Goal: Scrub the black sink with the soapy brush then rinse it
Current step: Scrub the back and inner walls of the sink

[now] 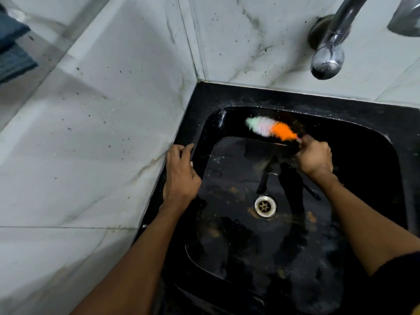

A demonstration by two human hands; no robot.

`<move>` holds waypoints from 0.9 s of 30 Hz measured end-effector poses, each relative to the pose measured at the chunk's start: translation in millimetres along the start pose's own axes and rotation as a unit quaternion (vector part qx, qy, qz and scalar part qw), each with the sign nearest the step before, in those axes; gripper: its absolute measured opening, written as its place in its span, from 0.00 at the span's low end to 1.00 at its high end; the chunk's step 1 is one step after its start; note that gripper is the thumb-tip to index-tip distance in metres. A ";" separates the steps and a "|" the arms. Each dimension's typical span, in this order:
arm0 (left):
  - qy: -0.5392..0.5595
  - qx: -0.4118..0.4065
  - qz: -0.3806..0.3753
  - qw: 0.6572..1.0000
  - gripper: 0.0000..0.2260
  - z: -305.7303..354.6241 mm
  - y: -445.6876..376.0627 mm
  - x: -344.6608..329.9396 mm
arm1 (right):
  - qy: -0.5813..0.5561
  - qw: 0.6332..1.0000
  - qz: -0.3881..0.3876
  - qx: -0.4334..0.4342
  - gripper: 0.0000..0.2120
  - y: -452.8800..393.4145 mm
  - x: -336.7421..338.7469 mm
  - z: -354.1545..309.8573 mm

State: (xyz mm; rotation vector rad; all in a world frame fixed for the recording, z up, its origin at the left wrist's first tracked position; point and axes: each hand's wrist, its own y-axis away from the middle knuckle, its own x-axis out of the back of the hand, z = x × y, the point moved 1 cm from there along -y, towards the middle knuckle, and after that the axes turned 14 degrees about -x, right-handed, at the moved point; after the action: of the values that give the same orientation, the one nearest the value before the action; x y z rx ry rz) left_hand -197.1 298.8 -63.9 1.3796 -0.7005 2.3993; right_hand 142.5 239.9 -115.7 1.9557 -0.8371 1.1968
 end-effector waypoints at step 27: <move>-0.013 -0.003 -0.007 1.000 0.24 -1.2 -2.3 -2.1 | -0.057 0.993 -0.015 -0.098 0.11 -0.7 23.4 62.2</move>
State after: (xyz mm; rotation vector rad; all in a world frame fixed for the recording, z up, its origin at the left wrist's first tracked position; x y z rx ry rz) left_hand -195.8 301.3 -65.7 1.4118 -0.7030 2.3702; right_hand 181.0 185.7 -115.6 1.8816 -0.9446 0.9542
